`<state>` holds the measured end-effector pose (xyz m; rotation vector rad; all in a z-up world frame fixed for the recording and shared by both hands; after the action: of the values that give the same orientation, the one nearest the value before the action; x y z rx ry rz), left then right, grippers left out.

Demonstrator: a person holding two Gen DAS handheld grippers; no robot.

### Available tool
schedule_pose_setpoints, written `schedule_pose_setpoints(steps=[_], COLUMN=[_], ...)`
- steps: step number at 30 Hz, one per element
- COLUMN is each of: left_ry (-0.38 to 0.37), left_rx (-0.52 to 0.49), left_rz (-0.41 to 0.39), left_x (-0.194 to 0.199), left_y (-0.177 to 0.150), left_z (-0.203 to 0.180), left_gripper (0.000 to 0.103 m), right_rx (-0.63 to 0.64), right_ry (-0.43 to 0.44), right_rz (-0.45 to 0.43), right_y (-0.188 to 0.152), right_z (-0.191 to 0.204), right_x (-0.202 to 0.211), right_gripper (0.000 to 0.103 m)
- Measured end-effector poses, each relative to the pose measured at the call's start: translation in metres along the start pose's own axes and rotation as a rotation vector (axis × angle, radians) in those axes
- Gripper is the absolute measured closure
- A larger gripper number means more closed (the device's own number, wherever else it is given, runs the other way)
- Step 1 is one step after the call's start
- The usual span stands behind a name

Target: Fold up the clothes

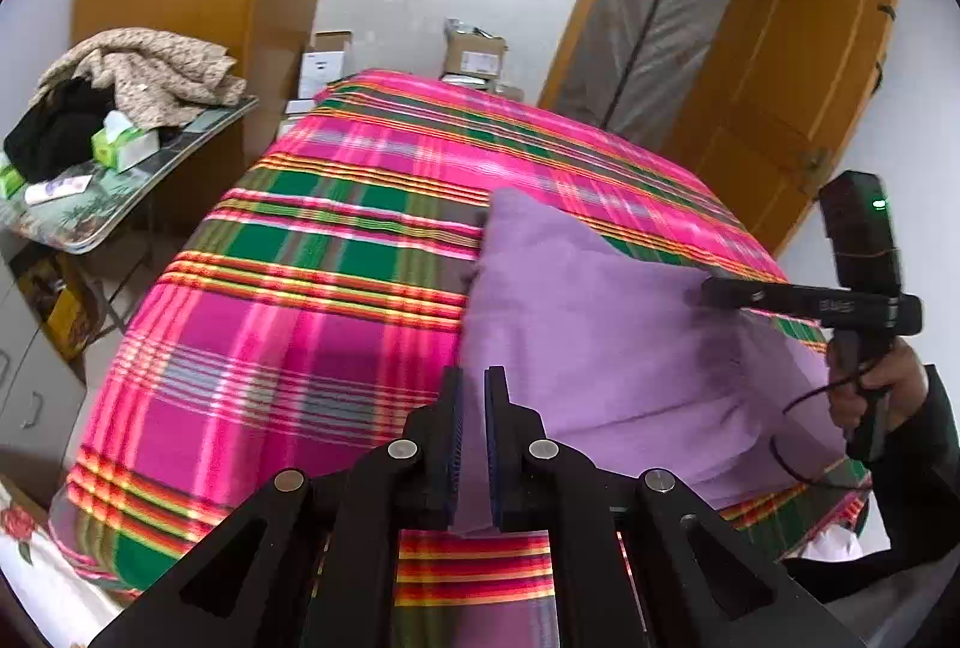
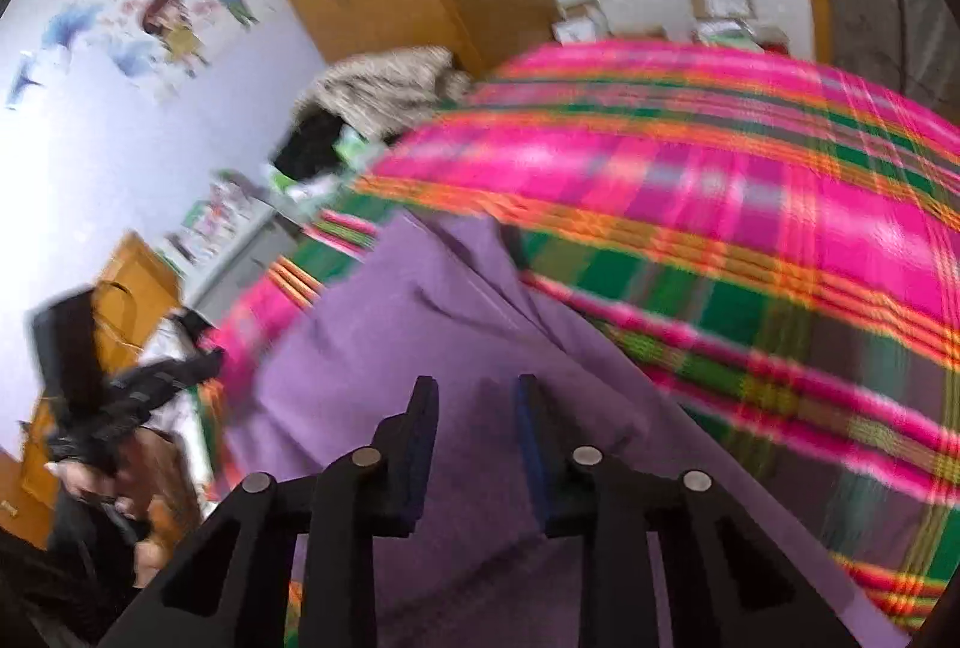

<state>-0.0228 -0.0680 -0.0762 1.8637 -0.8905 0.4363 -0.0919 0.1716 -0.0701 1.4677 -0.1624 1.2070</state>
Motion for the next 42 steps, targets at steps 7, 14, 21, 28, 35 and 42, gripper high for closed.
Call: schedule_pose_setpoints(steps=[7, 14, 21, 28, 35, 42], left_ry=[-0.056, -0.125, -0.071, -0.040, -0.029, 0.017], left_rx=[-0.067, -0.144, -0.224, -0.228, -0.248, -0.198], left_rz=[0.049, 0.129, 0.160, 0.135, 0.120, 0.075], left_x=[-0.017, -0.037, -0.051, -0.049, -0.066, -0.079], left_y=[-0.017, -0.044, -0.071, -0.060, -0.050, -0.022], left_z=[-0.039, -0.082, -0.095, -0.099, -0.115, -0.121], left_gripper=[0.096, 0.093, 0.093, 0.092, 0.085, 0.085], right_rx=[0.000, 0.004, -0.099, -0.096, -0.113, -0.167], right_ry=[-0.035, 0.016, 0.000, -0.030, -0.100, -0.139], right_rz=[-0.091, -0.138, 0.008, -0.058, -0.098, -0.140], right_y=[-0.006, -0.037, -0.082, -0.081, -0.082, -0.086], right_z=[0.002, 0.034, 0.028, 0.026, 0.009, -0.004], right_x=[0.048, 0.073, 0.027, 0.042, 0.054, 0.065], right_gripper=[0.086, 0.086, 0.082, 0.082, 0.082, 0.081])
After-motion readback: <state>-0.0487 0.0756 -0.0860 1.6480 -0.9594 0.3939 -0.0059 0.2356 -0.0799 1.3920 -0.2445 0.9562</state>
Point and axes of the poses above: each gripper's, at about its wrist camera, not at the fingertips, and x roughly against the way its jaws point, z to its left, y to its top, the point moved 9 cm from there along -x, roughly the way its jaws point, and after that the axes turned 14 degrees about x, right-handed, at the moved point
